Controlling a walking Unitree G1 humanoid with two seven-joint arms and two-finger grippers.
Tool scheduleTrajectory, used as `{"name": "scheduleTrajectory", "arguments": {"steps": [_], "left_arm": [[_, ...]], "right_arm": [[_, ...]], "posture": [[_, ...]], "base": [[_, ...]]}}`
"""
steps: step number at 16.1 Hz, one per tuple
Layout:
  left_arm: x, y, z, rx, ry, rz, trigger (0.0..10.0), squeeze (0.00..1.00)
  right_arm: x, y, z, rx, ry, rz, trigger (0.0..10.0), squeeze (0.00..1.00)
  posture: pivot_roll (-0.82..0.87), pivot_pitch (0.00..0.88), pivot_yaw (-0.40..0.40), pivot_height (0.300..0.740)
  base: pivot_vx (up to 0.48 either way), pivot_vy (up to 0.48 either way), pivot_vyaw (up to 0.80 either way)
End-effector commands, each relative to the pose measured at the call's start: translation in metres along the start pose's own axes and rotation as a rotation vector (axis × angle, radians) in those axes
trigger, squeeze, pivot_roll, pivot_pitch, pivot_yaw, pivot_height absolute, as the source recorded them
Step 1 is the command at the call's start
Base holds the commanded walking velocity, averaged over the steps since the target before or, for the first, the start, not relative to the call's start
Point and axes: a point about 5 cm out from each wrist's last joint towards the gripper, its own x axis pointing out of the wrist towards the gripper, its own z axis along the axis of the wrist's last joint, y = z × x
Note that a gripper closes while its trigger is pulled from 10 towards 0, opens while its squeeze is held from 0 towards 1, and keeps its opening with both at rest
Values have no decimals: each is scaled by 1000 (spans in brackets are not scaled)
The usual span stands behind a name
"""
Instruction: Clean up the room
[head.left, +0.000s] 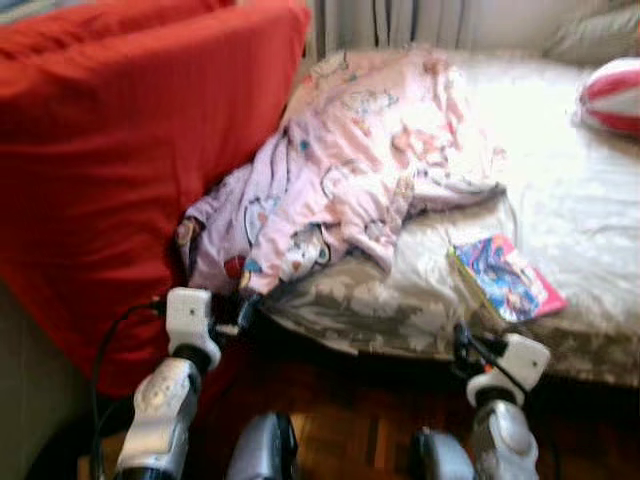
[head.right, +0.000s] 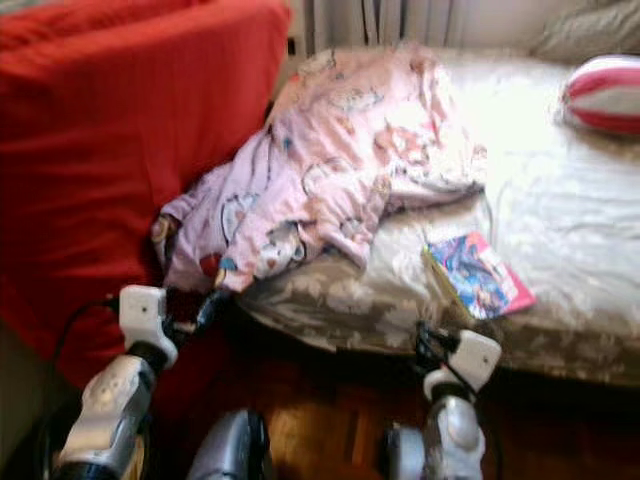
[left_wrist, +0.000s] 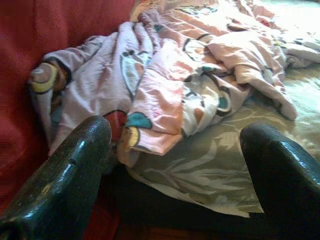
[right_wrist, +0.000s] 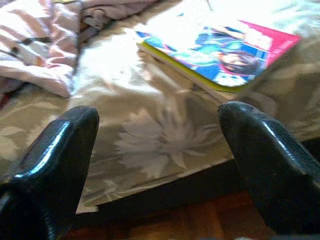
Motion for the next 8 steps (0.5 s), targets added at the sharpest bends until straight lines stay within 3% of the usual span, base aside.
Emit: {"name": "scheduleTrajectory", "arguments": {"steps": [1, 8], "left_arm": [[-1, 1, -2, -11, 7, 1, 10000, 0], [0, 0, -2, -17, 3, 2, 10000, 0]], "right_arm": [[2, 0, 2, -8, -6, 4, 10000, 0], [5, 5, 6, -33, -16, 33, 10000, 0]], "posture": [[122, 62, 64, 586], [122, 61, 58, 586]], "base": [[364, 0, 0], [374, 0, 0]]}}
